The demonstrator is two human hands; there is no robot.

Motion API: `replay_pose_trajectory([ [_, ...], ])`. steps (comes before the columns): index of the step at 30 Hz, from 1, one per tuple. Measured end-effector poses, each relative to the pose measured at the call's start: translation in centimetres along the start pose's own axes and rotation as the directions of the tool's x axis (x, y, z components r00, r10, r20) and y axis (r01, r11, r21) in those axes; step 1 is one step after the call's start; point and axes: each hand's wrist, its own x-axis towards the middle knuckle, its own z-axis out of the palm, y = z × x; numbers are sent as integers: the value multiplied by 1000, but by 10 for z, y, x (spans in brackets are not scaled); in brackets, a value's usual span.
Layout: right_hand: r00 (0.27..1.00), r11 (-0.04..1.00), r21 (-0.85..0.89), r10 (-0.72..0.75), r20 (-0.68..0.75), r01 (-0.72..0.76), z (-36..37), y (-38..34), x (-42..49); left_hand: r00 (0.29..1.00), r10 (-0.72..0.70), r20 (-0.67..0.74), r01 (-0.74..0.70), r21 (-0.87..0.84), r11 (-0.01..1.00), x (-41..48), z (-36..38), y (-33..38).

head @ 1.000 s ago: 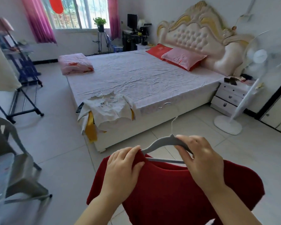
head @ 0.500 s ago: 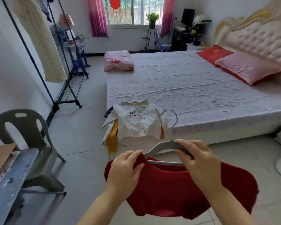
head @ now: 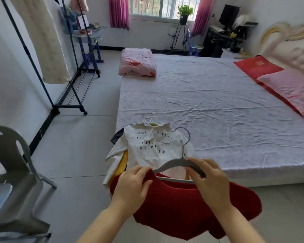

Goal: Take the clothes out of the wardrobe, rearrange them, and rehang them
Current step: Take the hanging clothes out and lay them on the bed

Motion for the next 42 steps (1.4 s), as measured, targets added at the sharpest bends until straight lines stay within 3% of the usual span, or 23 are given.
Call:
replay_pose_trajectory([
  [10, 984, 985, 149, 66, 164, -91, 103, 49, 130, 994, -108, 0, 107, 80, 991, 139, 25, -59],
  [18, 939, 961, 218, 94, 331, -173, 190, 115, 255, 945, -322, 62, 307, 173, 936, 264, 63, -87],
  [21, 913, 967, 168, 114, 393, -193, 229, 137, 303, 920, -386, 64, 372, 156, 915, 315, 77, -104],
  [26, 807, 975, 26, 166, 567, -219, 295, 165, 363, 858, -510, 67, 500, 122, 857, 373, 101, -126],
  [30, 773, 977, 29, 150, 616, -213, 310, 173, 363, 858, -495, 140, 478, 136, 868, 386, 112, -136],
  [35, 721, 965, -59, 232, 654, -256, 301, 182, 330, 865, -461, 199, 434, 169, 885, 394, 111, -140],
  [38, 698, 951, -97, 281, 659, -292, 288, 181, 319, 884, -400, 240, 364, 181, 913, 403, 107, -139],
  [42, 721, 921, -141, 374, 584, -363, 266, 170, 311, 916, -260, 307, 215, 171, 961, 416, 100, -133],
])
